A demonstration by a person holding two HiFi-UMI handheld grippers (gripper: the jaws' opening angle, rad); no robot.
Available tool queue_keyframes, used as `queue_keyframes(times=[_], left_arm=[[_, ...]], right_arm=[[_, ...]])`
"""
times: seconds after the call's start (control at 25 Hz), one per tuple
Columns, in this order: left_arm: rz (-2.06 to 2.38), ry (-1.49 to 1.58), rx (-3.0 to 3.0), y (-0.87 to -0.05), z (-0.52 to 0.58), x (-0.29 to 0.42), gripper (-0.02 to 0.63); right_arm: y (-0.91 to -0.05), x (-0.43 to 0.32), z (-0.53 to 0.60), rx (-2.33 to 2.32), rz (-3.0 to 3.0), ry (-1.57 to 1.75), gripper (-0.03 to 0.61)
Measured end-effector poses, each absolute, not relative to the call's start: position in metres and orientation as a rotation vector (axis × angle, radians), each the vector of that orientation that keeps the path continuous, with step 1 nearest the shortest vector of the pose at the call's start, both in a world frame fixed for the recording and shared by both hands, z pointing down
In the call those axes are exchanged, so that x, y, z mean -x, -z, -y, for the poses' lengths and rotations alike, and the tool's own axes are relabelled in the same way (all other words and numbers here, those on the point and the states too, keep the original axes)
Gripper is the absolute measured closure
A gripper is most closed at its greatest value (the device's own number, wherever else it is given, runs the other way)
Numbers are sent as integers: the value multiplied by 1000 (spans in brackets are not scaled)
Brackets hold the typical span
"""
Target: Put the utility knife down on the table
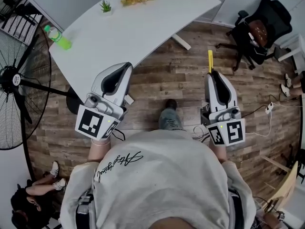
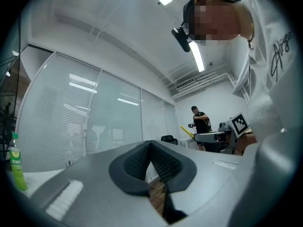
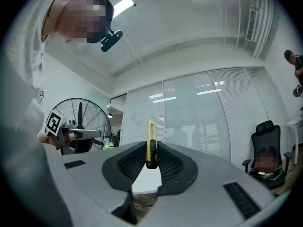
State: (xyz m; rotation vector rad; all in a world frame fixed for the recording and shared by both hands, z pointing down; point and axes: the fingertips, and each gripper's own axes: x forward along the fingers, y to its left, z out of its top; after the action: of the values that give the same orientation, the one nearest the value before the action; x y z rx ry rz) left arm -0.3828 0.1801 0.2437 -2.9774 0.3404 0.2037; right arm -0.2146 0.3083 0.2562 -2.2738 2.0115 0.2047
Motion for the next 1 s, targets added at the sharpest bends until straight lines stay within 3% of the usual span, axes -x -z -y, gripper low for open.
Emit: queue_keyframes(times=[1.0], left_arm=[[-385, -205, 2959, -226, -87, 180, 615]], right_arm=[[-240, 21, -202, 2187, -2076, -211, 511]])
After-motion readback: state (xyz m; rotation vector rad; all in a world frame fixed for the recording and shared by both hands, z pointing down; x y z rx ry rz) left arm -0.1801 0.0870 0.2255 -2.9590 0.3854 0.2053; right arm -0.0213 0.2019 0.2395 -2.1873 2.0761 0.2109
